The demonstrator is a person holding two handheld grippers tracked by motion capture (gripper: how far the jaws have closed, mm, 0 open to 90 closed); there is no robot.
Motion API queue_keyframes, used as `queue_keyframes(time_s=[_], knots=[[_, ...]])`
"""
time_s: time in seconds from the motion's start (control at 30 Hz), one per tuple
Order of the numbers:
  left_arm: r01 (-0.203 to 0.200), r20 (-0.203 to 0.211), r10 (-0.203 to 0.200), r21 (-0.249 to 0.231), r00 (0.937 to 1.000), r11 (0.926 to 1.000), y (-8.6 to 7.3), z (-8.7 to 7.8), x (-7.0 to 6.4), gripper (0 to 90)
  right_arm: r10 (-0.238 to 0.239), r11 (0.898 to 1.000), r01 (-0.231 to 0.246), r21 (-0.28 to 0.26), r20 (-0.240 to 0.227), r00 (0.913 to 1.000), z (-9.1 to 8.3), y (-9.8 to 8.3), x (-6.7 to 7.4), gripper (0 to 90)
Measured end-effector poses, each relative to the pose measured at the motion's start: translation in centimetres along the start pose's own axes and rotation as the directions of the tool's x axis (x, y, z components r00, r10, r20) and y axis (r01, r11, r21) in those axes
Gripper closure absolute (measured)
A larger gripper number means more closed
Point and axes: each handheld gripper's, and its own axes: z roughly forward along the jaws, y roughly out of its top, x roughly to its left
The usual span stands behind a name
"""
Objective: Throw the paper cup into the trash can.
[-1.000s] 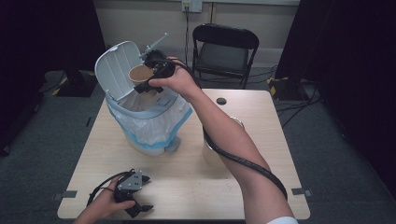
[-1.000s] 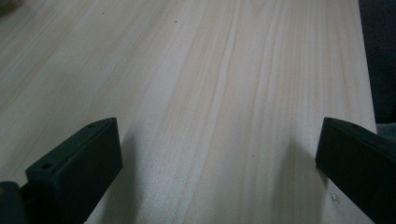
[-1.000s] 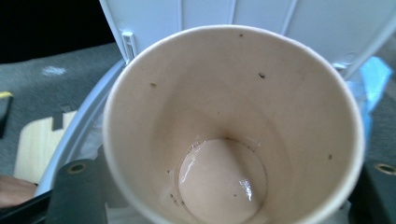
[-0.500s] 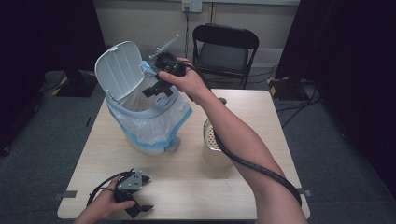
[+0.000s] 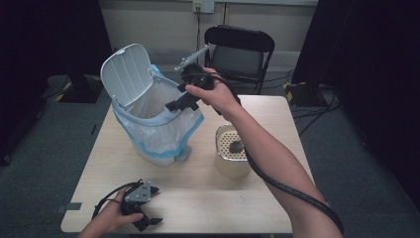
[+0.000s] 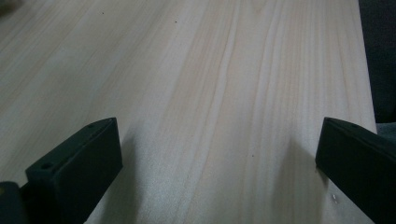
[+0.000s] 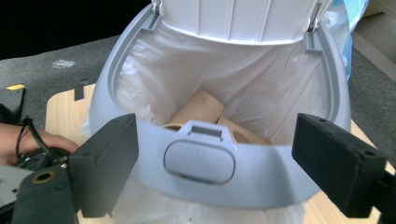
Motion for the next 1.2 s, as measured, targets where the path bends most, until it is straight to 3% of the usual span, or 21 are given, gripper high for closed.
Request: queue_keyframes(time_s=[0.43, 0.67, 1.2], knots=[[0.002, 0.000, -0.002, -0.008, 1.0000, 1.0000, 0.0, 0.1, 0.0, 0.0, 0.010, 1.000, -0.010, -0.007, -0.005, 0.9999, -1.0, -2.2, 0.5, 14.4], [0.001, 0.001, -0.001, -0.008, 1.0000, 1.0000, 0.0, 0.1, 0.0, 0.0, -0.007, 1.000, 0.007, 0.003, -0.009, 0.9999, -1.6, -3.2, 1.0, 14.4], [0.003, -0.001, -0.003, -0.008, 1.0000, 1.0000, 0.0, 0.1, 0.0, 0.0, 0.012, 1.000, -0.012, -0.018, 0.003, 0.9999, -4.2, -6.1, 1.6, 14.3]])
